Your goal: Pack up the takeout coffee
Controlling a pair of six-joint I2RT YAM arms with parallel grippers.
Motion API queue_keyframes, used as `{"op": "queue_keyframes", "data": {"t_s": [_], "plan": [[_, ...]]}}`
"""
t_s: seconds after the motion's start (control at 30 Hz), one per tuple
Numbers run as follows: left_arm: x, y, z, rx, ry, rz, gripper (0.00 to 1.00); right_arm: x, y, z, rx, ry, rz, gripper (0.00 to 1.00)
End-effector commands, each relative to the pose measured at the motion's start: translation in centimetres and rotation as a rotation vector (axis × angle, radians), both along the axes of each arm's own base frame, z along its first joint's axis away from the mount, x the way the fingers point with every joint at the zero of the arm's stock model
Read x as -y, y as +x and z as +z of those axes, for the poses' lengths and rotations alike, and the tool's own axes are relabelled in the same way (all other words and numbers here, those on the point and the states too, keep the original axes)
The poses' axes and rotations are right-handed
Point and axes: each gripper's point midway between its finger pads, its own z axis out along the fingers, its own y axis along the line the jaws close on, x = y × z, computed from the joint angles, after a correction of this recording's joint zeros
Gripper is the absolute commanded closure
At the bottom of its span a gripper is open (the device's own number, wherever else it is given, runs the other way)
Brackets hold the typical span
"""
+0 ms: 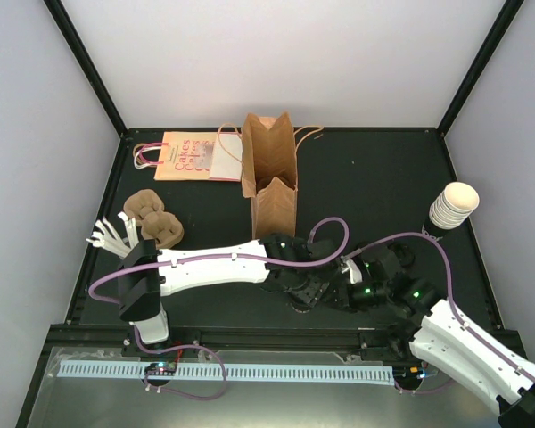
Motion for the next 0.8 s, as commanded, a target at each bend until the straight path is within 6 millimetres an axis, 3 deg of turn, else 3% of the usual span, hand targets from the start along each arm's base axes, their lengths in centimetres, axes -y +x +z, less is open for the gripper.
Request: {"op": "queue_keyframes", "data": {"t_s": [0.0, 0.07, 0.17, 0.3, 0.43, 0.67, 0.77], "plan": [[-2.0, -0.8, -4.3, -0.05, 0.143, -0.004, 0.43, 4.9, -1.6, -7.3, -0.126, -0.331, -0.085, 0.81], [-1.9, -0.6, -4.2, -0.042, 0.144, -0.006, 0.43, 4.5, -0.8, -5.6, -0.086, -0.315, -0.077, 0.73], [-2.2, -0.2, -3.5, -0.015, 0.15, -0.004, 0.43, 4.0, 1.1, -1.4, 0.045, -0.294, -0.079, 0.6], [-2.2, 0.4, -2.6, 0.003, 0.146, -0.007, 0.43, 5.2, 3.2, 2.6, 0.179, -0.367, -0.12, 0.57], [-1.6, 0.6, -1.6, 0.016, 0.124, -0.017, 0.36, 6.9, 4.3, 3.0, 0.222, -0.46, -0.184, 0.58], [-0.2, 1.2, 1.3, 0.046, 0.066, -0.032, 0.1, 6.3, 4.4, 2.5, 0.208, -0.428, -0.192, 0.58], [0.1, 1.4, 2.3, 0.059, 0.045, -0.039, 0.04, 6.3, 4.4, 2.5, 0.212, -0.433, -0.19, 0.58]]}}
